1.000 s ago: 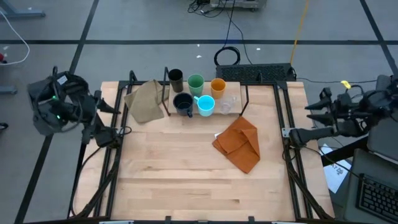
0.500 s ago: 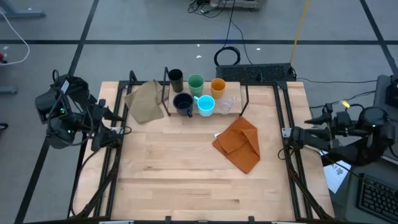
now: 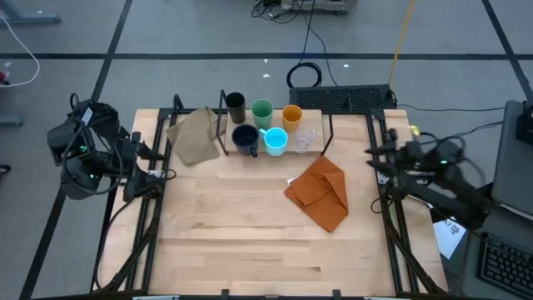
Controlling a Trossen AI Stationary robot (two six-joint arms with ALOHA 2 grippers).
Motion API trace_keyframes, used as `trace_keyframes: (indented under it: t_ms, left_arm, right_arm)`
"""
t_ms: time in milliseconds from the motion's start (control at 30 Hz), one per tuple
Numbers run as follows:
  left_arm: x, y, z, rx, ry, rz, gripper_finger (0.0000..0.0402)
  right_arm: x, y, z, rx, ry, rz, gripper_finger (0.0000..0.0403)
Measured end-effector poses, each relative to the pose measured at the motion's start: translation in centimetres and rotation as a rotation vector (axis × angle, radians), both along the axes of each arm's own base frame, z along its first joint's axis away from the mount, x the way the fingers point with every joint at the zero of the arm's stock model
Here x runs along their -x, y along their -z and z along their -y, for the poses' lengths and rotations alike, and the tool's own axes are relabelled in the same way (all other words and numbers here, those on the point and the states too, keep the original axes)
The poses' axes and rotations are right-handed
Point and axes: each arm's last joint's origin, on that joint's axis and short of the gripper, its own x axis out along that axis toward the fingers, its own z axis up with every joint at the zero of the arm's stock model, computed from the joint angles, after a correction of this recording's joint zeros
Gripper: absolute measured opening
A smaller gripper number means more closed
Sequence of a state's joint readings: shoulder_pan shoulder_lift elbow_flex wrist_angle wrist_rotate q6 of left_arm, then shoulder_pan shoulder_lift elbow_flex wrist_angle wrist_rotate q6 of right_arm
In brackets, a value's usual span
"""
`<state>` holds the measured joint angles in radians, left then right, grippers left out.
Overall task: Stack small to large cups/mugs on shelf
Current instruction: Return to Home Position
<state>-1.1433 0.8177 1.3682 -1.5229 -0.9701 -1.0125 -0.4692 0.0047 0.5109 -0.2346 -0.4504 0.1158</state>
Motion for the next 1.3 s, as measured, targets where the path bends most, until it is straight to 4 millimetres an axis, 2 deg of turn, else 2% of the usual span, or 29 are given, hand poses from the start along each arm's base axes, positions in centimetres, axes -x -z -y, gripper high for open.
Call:
trace_keyframes:
  t_ms: [67,200,300,433,600,767,1000,1300]
  left_arm:
    - [-0.1,-0.1,0.1,0.006,0.008,0.005,0.0298]
    - [-0.1,-0.1,0.2,0.006,0.013,0.008,0.0298]
    - [-0.1,-0.1,0.2,0.007,0.013,0.008,0.0298]
    - [-0.1,-0.2,0.2,0.010,0.012,0.010,0.0298]
    - [-0.1,-0.2,0.2,0.011,0.006,0.021,0.0298]
    - [-0.3,-0.2,0.5,0.014,-0.005,0.029,0.0298]
    - [-0.4,-0.5,0.7,0.037,-0.001,0.052,0.0298]
    - [-0.5,-0.4,1.0,0.018,0.009,0.040,0.0298]
  right_arm:
    - [-1.3,1.5,0.6,-0.019,-0.012,0.036,0.0148]
    - [-2.7,3.7,1.3,-0.046,-0.036,0.118,0.0148]
    - [-3.5,5.9,1.7,-0.082,-0.037,0.078,0.0148]
    - [-4.2,7.8,2.0,-0.104,-0.044,0.039,0.0148]
    - [-4.8,9.7,2.0,-0.105,-0.148,-0.044,0.0148]
    - [-4.9,9.7,1.7,-0.053,-0.281,-0.038,0.0148]
    - [-4.7,8.5,1.6,0.024,-0.275,0.071,0.0148]
    - [-4.7,8.7,1.7,-0.085,-0.266,0.047,0.0148]
